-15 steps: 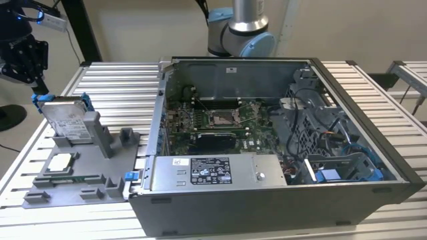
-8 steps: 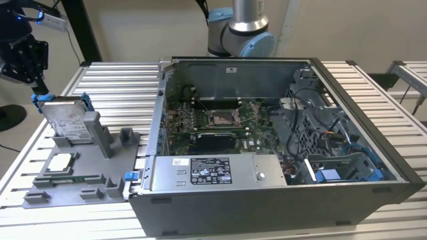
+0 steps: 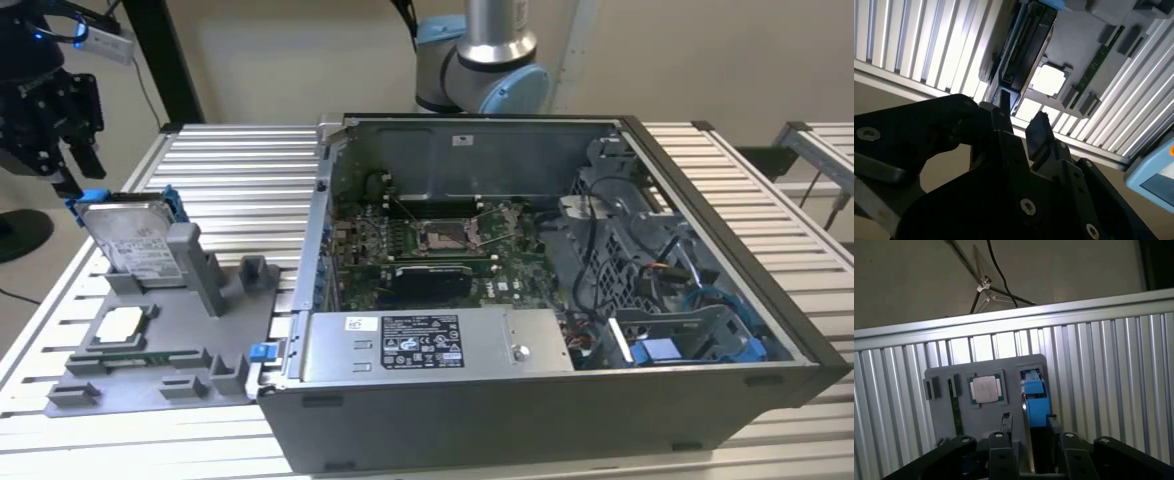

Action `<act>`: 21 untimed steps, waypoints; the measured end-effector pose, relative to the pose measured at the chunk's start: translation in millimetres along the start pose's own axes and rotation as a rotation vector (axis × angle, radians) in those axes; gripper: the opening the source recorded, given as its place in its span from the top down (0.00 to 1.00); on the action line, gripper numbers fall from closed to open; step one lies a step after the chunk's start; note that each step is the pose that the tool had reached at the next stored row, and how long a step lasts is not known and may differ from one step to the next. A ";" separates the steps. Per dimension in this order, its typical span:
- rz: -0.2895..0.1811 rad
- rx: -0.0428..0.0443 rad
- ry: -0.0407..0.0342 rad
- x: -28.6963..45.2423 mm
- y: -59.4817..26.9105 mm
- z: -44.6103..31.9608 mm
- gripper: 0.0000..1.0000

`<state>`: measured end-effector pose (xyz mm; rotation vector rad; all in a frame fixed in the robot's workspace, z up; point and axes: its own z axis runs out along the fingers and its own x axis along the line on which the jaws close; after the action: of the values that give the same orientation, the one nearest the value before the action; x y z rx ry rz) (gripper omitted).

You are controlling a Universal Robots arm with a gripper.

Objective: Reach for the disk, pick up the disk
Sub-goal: 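Pick up the disk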

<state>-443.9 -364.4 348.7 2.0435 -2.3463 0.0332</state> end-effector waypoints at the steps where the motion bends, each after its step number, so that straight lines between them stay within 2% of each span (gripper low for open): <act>1: 0.000 0.0000 0.0003 0.0 0.0 0.0 0.00; 11: -0.014 0.0008 0.0008 -0.5 -0.1 1.3 0.00; 14: -0.069 0.0051 0.0008 -1.4 0.0 5.2 0.00; 21: -0.079 0.0091 0.0004 -6.4 0.2 13.3 0.00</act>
<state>-443.3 -358.5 335.1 2.1381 -2.2669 0.0425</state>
